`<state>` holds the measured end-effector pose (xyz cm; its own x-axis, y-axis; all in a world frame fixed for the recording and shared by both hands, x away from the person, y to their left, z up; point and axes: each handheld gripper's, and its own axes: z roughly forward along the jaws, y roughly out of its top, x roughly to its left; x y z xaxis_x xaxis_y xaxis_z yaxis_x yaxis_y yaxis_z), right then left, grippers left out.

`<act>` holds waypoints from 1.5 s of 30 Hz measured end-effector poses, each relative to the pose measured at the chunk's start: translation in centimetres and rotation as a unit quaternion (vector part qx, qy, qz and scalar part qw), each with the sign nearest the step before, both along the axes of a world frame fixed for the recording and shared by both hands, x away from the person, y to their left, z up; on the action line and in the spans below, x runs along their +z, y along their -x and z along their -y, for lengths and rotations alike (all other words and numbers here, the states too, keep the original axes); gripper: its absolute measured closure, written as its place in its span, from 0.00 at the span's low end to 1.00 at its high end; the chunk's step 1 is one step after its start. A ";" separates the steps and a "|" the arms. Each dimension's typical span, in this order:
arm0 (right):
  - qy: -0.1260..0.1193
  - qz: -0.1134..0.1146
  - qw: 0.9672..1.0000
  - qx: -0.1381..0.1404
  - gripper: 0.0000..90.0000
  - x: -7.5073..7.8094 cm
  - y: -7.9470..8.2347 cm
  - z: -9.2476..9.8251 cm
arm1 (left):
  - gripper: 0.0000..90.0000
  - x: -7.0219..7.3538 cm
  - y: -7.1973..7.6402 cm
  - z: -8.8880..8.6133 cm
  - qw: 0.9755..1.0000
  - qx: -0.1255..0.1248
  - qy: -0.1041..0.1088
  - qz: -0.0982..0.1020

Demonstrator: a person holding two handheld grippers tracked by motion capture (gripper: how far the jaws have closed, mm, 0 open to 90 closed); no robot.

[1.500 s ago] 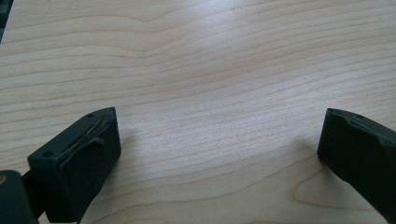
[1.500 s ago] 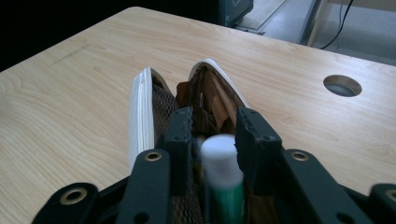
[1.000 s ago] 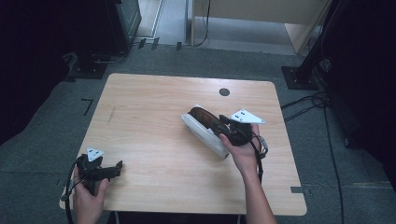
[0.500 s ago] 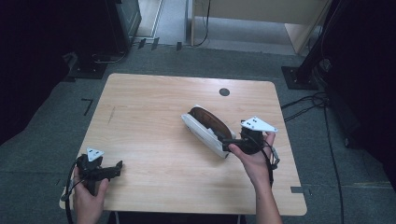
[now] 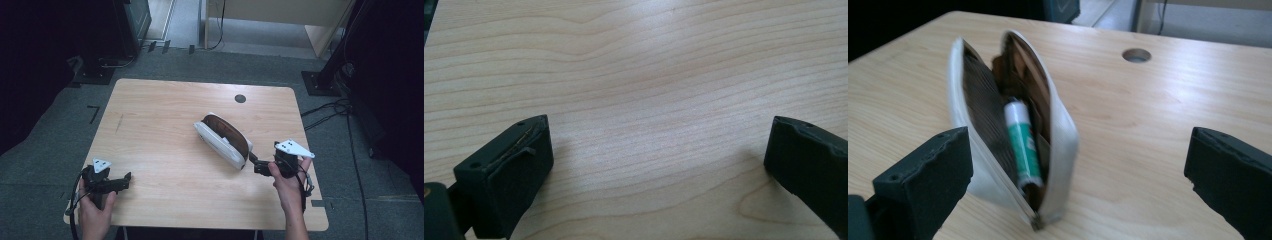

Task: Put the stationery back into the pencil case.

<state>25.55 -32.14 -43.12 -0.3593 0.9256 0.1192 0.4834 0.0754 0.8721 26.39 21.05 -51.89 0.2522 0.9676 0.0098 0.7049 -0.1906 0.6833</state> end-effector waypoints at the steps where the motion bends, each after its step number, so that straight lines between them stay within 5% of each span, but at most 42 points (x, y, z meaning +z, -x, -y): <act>1: 0.000 -0.001 1.000 -0.002 0.00 -0.2 0.2 0.2 | 0.00 0.0 0.0 0.0 1.000 0.000 0.000 0.000; 16: 0.007 -0.043 0.998 -0.055 0.00 -4.8 3.3 5.1 | 0.00 0.0 0.0 0.0 1.000 0.000 0.000 0.000; 29: 0.029 -0.092 0.989 -0.108 0.00 -8.9 5.5 8.1 | 0.00 0.0 0.0 0.0 1.000 0.000 0.000 0.000; 37: 0.040 -0.121 0.987 -0.094 0.00 -9.5 6.5 8.6 | 0.00 0.0 0.0 0.0 1.000 0.000 0.000 0.000; 40: 0.082 -0.125 0.985 -0.085 0.00 -9.6 6.7 7.8 | 0.00 0.0 0.0 0.0 1.000 0.000 0.000 0.000; 45: 0.082 -0.124 0.986 -0.080 0.00 -9.6 6.7 7.7 | 0.00 0.0 0.0 0.0 1.000 0.000 0.001 0.000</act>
<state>18.86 -39.79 -52.69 -0.1864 0.9820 0.0297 0.6971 0.1110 0.7083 26.38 21.04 -51.91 0.2520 0.9677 0.0084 0.7044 -0.1893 0.6841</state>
